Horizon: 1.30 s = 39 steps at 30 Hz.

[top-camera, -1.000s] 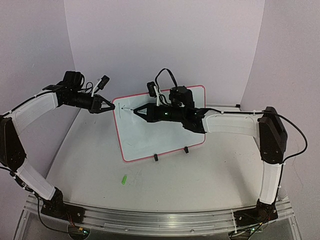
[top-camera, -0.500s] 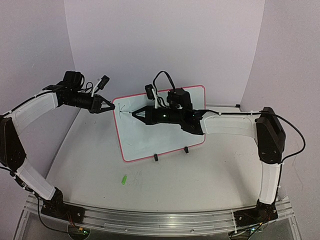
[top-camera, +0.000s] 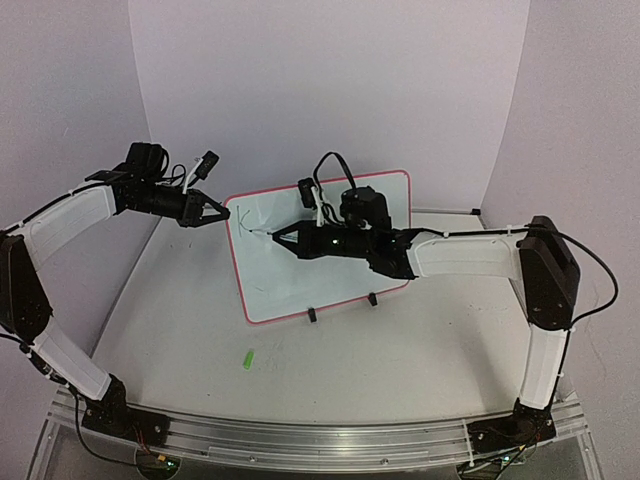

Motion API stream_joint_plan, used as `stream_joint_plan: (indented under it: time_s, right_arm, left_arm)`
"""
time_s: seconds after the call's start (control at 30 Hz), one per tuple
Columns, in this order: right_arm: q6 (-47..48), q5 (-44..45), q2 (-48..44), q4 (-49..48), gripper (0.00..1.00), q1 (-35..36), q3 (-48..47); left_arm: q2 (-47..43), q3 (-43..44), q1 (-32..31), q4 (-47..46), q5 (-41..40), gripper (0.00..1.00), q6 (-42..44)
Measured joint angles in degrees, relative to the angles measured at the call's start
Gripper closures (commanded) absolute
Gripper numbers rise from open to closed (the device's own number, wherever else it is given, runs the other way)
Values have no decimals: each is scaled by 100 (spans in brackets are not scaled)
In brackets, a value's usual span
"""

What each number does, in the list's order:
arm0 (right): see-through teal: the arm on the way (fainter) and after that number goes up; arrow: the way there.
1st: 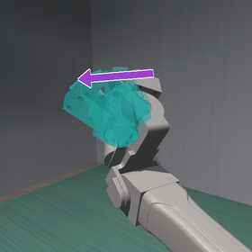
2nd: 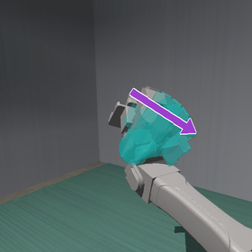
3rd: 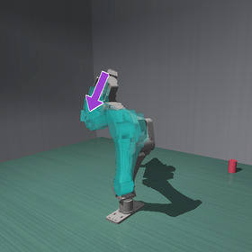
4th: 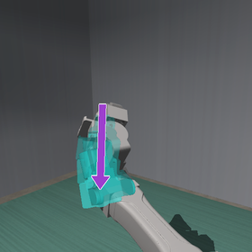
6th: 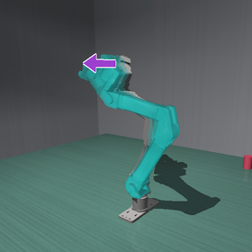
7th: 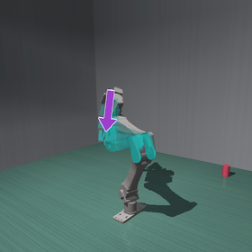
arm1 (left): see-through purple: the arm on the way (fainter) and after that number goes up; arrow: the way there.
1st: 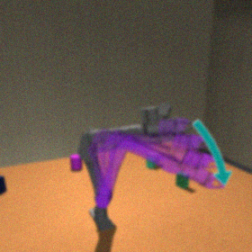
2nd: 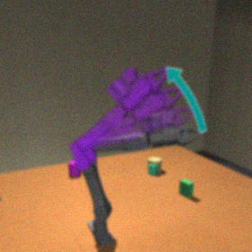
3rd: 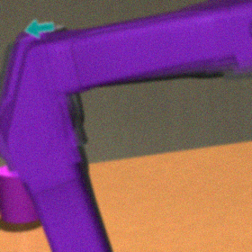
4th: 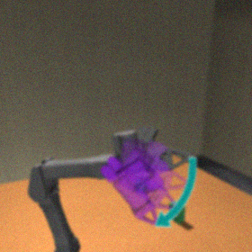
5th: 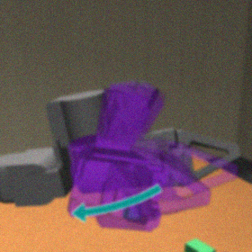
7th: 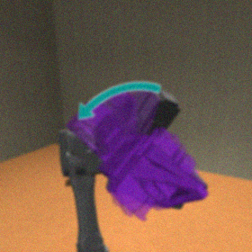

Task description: Write a sentence on the whiteboard

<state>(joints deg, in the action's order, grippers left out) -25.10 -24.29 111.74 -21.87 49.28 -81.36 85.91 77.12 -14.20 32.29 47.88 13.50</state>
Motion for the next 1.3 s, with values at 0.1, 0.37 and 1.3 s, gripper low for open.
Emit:
stream_joint_plan:
  time_s: [0.1, 0.37, 1.3]
  right_arm:
    - [0, 0, -2, -7, 100, 2, 2]
    - [-2, -14, -4, -42, 100, 2, 24]
    - [0, -503, -410, 210, 100, -243, -159]
  left_arm:
    - [0, 0, 0, 0, 0, 100, 2]
    - [-9, -7, 0, -1, 0, 100, 2]
    - [-177, -153, -7, -35, -4, 100, 4]
